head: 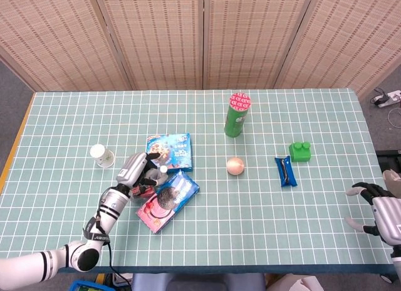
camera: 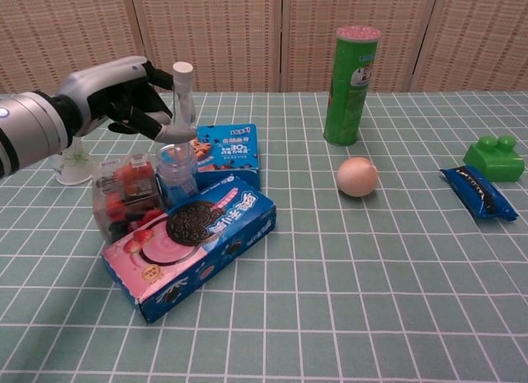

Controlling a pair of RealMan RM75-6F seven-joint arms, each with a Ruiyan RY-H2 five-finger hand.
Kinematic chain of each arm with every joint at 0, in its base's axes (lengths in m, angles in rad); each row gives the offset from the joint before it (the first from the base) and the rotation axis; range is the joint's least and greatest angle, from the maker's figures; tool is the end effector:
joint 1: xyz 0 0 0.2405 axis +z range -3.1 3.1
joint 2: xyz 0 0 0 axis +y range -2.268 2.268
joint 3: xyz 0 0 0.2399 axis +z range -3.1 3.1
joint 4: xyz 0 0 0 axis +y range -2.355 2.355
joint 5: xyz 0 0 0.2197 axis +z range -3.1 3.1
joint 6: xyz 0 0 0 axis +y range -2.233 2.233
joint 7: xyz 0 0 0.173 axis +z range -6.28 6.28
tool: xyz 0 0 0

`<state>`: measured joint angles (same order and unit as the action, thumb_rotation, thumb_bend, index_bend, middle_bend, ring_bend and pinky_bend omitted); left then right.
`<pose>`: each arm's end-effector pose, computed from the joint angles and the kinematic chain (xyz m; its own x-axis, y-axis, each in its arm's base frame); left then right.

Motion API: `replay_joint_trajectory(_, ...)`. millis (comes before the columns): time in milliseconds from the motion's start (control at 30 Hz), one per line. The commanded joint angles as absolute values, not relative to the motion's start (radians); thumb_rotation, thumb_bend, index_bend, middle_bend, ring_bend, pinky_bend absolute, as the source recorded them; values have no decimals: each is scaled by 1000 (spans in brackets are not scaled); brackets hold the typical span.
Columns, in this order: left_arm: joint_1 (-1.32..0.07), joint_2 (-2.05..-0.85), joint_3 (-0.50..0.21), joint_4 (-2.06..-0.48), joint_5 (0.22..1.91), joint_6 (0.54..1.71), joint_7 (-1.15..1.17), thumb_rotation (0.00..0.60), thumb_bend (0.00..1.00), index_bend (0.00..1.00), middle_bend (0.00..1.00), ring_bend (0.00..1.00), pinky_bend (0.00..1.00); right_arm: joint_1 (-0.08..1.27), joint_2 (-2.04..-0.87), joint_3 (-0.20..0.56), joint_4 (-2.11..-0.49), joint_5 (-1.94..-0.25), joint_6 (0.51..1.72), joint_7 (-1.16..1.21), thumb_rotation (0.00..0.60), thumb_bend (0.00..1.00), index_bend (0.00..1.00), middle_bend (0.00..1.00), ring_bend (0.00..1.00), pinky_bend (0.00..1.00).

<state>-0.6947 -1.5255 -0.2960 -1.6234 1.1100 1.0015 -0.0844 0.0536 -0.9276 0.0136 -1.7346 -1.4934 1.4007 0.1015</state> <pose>-0.0914 0.3586 -0.0103 -0.1247 0.3443 0.9305 0.9489 -0.2327 0.2133 -0.3074 -0.1901 0.1714 0.3597 -0.1281 0.9242 -0.9292 0.0408 0.3673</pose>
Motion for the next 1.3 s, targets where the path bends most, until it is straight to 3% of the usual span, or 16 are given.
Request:
replay_joint_trajectory(33, -685, -1482, -307, -1698, 1100, 1040, -26, 600, 467, 703, 1000, 1000, 1000, 54, -928, 13, -1735, -1495, 1401, 101, 600, 133, 377, 292, 227, 343)
replay_joint_trajectory(667, -620, -1232, -337, -2103, 992, 1200, 207, 600, 466, 706, 1000, 1000, 1000, 56, -934, 5, -1740, -1505, 1396, 81, 600, 133, 377, 292, 228, 343)
replay_joint_trajectory(867, -597, -1203, -300, -2108, 993, 1298, 345, 600, 467, 716, 1000, 1000, 1000, 57, -934, 4, -1741, -1504, 1393, 81, 600, 133, 377, 292, 227, 343)
replay_joint_trajectory(1100, -562, -1257, -252, -2031, 1035, 1456, 515, 600, 467, 720, 1000, 1000, 1000, 53, -933, 4, -1742, -1508, 1402, 84, 600, 133, 377, 292, 227, 343)
replay_joint_trajectory(1200, -547, -1246, -263, -2035, 1012, 1438, 455, 600, 467, 729, 1000, 1000, 1000, 54, -934, 4, -1741, -1505, 1400, 84, 600, 133, 377, 292, 227, 343)
replay_joint_trajectory(1300, -529, -1191, -295, -2078, 949, 1343, 289, 600, 467, 732, 1000, 1000, 1000, 56, -935, 5, -1741, -1503, 1397, 81, 600, 133, 377, 292, 227, 343)
